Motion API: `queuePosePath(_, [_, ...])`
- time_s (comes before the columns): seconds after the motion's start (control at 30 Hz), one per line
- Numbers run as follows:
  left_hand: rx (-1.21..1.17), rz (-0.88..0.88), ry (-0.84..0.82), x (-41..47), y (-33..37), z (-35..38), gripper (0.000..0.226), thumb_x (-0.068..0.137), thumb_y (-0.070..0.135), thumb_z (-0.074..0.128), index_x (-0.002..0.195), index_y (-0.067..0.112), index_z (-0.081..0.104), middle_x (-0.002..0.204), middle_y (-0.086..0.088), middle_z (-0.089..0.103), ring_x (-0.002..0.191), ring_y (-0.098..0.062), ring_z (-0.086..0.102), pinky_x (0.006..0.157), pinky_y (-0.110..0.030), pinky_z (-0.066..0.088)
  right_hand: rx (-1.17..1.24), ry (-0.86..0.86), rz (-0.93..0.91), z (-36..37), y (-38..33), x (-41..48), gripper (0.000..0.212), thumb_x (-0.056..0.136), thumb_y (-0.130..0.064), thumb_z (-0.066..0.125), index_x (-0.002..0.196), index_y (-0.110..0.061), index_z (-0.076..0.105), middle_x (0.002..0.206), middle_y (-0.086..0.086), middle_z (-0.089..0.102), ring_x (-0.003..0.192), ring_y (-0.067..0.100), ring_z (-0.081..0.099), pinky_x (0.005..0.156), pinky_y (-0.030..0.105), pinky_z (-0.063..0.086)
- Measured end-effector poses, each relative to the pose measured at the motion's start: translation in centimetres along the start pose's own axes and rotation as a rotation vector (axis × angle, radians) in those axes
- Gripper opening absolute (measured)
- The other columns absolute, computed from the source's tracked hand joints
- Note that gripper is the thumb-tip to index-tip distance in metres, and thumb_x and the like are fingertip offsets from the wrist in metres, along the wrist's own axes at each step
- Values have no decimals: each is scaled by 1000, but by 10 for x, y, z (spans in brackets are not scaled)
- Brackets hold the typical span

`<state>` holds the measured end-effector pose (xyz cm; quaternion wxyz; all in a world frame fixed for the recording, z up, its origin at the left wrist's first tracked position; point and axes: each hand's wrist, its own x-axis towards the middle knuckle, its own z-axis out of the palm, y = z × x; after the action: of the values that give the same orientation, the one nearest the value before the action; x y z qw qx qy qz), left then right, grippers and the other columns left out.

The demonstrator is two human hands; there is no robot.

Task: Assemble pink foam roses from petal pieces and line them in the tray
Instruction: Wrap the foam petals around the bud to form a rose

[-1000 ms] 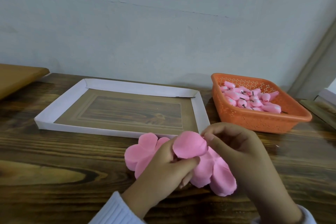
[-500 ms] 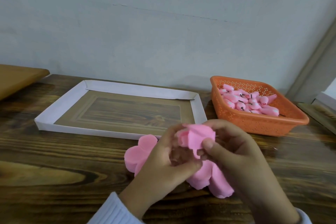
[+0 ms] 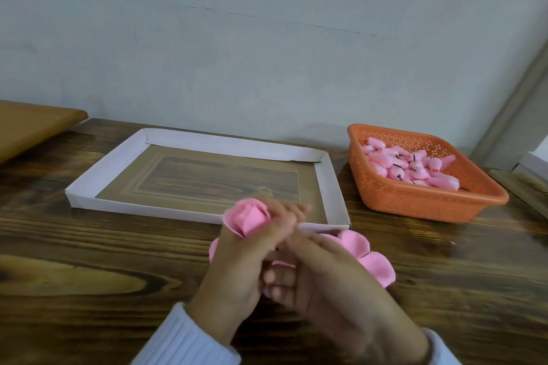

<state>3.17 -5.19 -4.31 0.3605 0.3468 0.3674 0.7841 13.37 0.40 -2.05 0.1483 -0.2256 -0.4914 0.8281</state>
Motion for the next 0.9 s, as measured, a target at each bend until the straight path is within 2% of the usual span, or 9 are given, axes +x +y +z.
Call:
queuePosePath(0.07, [-228, -22, 141, 7, 5, -3, 23, 69, 30, 76, 53, 20, 63, 66, 4, 65, 68, -12, 69, 61, -32, 54, -434, 168, -132, -7, -10, 6, 16, 89, -19, 65, 104, -14, 67, 85, 5, 72, 60, 7, 63, 53, 17, 47])
queuePosePath(0.13, [-420, -14, 378, 15, 9, -12, 23, 69, 30, 72, 51, 21, 60, 59, 5, 56, 59, -10, 62, 68, -29, 48, -912, 416, -296, -19, -19, 17, 21, 92, -19, 61, 113, -23, 62, 90, -6, 68, 70, 2, 64, 60, 13, 49])
queuePosePath(0.17, [-505, -12, 471, 18, 11, -17, 21, 69, 29, 71, 54, 21, 58, 58, 5, 53, 57, -10, 59, 69, -28, 45, -1113, 473, -340, -23, -21, 22, 21, 93, -21, 59, 114, -26, 60, 92, -11, 65, 75, 1, 63, 64, 13, 50])
queuePosePath(0.23, [-620, -29, 573, 22, 12, -28, 21, 75, 31, 69, 63, 21, 56, 59, 6, 50, 59, -10, 53, 69, -26, 43, -1401, 471, -301, -24, -20, 32, 21, 94, -26, 56, 113, -29, 62, 97, -10, 65, 85, 5, 61, 75, 24, 53])
queuePosePath(0.3, [-643, -52, 639, 24, 10, -36, 20, 84, 33, 65, 70, 21, 56, 60, 6, 49, 61, -9, 50, 69, -24, 43, -1584, 435, -236, -22, -10, 41, 22, 93, -28, 52, 111, -27, 65, 102, -5, 67, 94, 14, 61, 82, 33, 53])
queuePosePath(0.37, [-641, -61, 683, 25, 8, -38, 20, 88, 36, 62, 75, 22, 58, 60, 6, 48, 61, -9, 50, 68, -23, 42, -1691, 434, -227, -20, 1, 48, 25, 92, -29, 47, 109, -24, 65, 105, -1, 67, 99, 20, 58, 86, 34, 49])
queuePosePath(0.47, [-662, -77, 694, 27, 6, -39, 25, 88, 36, 62, 69, 21, 54, 61, 6, 50, 65, -10, 53, 69, -23, 43, -1773, 494, -192, -17, 13, 56, 31, 93, -37, 43, 112, -21, 61, 113, 2, 64, 108, 23, 54, 89, 33, 40])
queuePosePath(0.63, [-657, -118, 727, 28, 4, -39, 23, 86, 33, 67, 68, 21, 56, 65, 6, 58, 73, -9, 60, 69, -24, 44, -1829, 526, -112, -13, 17, 62, 36, 93, -45, 39, 108, -19, 60, 112, 3, 63, 109, 26, 52, 83, 38, 28])
queuePosePath(0.9, [-628, -146, 738, 29, -1, -37, 27, 86, 31, 66, 65, 20, 54, 60, 6, 56, 68, -10, 58, 67, -25, 43, -1878, 529, -207, -9, 16, 60, 22, 93, -33, 42, 108, -24, 57, 113, -2, 62, 110, 23, 51, 91, 38, 31])
